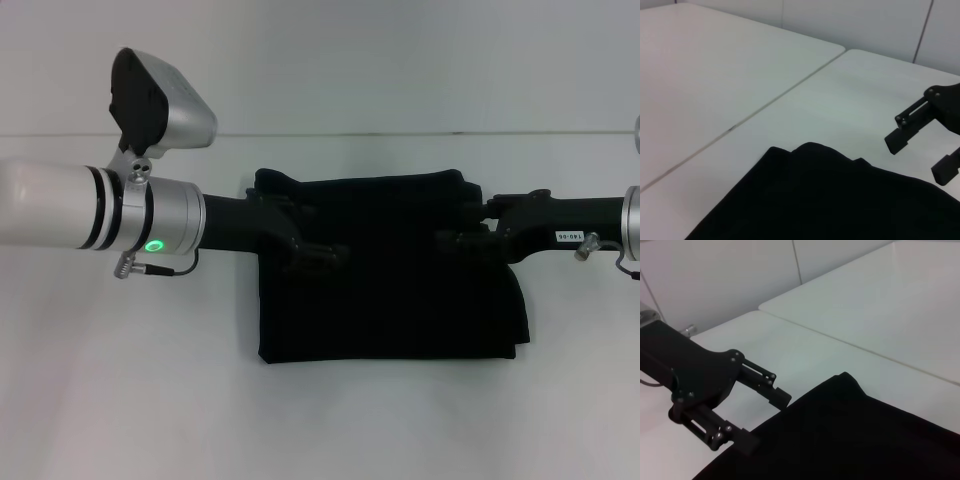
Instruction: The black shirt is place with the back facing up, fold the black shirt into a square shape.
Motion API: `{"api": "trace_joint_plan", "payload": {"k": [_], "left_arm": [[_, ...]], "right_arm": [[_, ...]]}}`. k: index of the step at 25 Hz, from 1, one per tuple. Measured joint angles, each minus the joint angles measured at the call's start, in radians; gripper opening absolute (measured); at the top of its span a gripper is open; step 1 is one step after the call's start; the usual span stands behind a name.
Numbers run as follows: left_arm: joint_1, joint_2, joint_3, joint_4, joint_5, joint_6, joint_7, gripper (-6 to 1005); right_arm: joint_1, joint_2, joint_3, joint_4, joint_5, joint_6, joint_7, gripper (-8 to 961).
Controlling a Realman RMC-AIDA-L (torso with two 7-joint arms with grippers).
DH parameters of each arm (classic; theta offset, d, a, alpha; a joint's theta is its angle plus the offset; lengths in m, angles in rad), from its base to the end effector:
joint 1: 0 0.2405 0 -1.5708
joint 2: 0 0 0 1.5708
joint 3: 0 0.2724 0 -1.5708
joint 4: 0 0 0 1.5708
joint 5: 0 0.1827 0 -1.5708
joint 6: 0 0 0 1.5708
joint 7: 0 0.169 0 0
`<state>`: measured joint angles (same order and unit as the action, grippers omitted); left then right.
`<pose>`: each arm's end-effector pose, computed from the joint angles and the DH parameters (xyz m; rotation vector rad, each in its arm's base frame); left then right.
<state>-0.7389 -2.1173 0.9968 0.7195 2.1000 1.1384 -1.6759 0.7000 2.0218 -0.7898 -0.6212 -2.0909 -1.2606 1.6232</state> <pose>-0.1947 0.3983 -0.0712 -2.7086 -0.5634 -0.2899 0.2384 0.3956 -0.0256 -2.6273 0.7426 0.3972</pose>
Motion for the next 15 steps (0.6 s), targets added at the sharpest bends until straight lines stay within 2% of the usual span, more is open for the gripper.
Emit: {"api": "trace_joint_plan", "payload": {"k": [15], "left_arm": [[0.002, 0.002, -0.009, 0.011, 0.0, -0.008, -0.001, 766]], "right_arm": [[-0.002, 0.003, 0.007, 0.0, 0.0, 0.01, 0.01, 711]]}}
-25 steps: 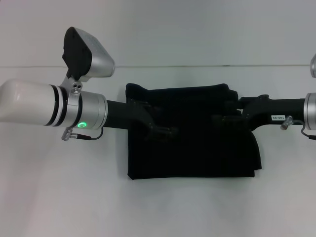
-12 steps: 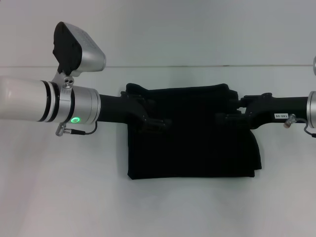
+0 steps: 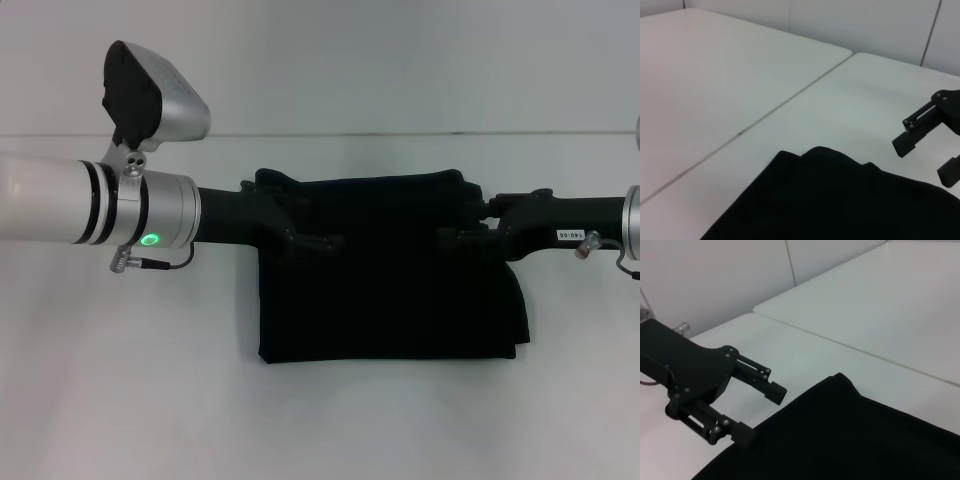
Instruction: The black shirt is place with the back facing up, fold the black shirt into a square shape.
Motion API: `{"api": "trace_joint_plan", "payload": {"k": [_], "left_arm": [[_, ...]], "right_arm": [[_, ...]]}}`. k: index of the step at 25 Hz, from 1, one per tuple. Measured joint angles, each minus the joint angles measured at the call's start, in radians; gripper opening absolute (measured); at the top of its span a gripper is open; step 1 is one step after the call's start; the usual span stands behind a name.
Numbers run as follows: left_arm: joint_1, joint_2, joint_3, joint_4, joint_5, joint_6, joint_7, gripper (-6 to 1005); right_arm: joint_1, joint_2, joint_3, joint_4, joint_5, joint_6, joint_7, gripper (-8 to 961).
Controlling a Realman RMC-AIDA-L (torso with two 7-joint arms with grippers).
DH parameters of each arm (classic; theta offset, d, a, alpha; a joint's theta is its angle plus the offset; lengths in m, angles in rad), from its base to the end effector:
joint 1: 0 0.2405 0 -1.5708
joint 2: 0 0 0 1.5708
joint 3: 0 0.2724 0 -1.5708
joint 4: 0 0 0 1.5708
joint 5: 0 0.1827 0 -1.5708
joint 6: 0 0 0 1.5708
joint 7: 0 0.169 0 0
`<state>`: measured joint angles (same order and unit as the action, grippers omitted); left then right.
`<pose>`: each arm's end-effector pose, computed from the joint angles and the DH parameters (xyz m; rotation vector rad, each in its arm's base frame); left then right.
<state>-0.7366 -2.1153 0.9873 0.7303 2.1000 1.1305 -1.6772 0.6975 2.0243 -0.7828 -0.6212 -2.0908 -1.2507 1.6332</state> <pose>-0.1951 0.4017 -0.0668 -2.6865 -0.5608 -0.2955 0.2399 0.3965 -0.0253 -2.6093 0.7637 0.4035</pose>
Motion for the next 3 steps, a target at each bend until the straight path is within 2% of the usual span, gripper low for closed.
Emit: {"api": "trace_joint_plan", "payload": {"k": [3], "left_arm": [[0.0, 0.002, -0.01, 0.0, 0.0, -0.001, 0.001, 766]], "right_arm": [[0.0, 0.0, 0.001, 0.0, 0.001, 0.0, 0.0, 711]]}}
